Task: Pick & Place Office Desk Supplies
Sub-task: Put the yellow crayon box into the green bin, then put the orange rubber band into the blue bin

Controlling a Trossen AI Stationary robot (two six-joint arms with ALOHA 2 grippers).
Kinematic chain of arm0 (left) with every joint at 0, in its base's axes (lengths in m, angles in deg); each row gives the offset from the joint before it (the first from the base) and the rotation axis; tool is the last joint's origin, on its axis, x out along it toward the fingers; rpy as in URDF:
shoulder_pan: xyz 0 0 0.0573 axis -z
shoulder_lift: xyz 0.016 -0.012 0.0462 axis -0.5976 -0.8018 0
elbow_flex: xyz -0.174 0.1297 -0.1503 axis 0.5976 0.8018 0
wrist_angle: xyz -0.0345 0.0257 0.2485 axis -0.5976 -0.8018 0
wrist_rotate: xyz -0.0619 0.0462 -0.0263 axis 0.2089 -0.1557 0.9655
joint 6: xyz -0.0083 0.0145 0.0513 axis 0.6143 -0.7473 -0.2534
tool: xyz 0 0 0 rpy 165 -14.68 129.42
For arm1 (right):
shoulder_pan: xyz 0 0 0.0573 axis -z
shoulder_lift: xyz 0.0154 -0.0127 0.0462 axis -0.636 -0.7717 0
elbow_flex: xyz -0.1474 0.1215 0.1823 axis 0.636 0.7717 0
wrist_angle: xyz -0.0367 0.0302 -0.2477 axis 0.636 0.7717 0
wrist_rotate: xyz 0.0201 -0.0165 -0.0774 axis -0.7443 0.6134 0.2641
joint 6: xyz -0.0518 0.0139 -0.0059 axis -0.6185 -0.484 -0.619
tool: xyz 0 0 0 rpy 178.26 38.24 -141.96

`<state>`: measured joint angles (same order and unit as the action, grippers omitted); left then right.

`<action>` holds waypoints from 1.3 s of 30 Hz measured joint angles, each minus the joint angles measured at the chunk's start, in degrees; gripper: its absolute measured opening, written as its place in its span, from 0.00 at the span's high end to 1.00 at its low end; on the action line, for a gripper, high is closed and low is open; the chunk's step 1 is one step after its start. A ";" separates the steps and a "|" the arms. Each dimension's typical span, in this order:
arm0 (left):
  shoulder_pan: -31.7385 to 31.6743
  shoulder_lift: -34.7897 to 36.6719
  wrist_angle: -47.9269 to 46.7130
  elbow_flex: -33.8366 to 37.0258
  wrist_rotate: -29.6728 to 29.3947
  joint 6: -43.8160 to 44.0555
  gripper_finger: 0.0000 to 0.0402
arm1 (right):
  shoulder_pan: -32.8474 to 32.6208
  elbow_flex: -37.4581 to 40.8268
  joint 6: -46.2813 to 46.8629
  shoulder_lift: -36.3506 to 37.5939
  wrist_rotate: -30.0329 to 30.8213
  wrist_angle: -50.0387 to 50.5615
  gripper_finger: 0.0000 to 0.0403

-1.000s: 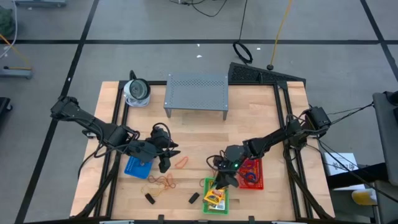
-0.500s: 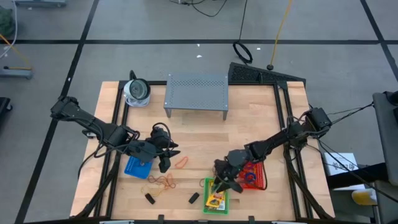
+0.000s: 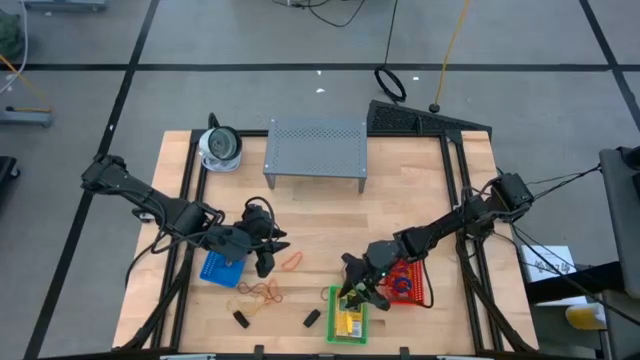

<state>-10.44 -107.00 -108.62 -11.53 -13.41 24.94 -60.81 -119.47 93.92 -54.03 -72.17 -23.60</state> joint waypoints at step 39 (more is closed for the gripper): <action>2.06 3.22 2.89 1.29 -5.22 -12.63 0.63 | 1.05 0.02 -16.53 0.00 26.78 -24.46 0.61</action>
<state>-8.38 -103.78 -105.74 -10.23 -18.64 12.31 -59.76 -119.45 77.39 -54.03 -45.39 -48.06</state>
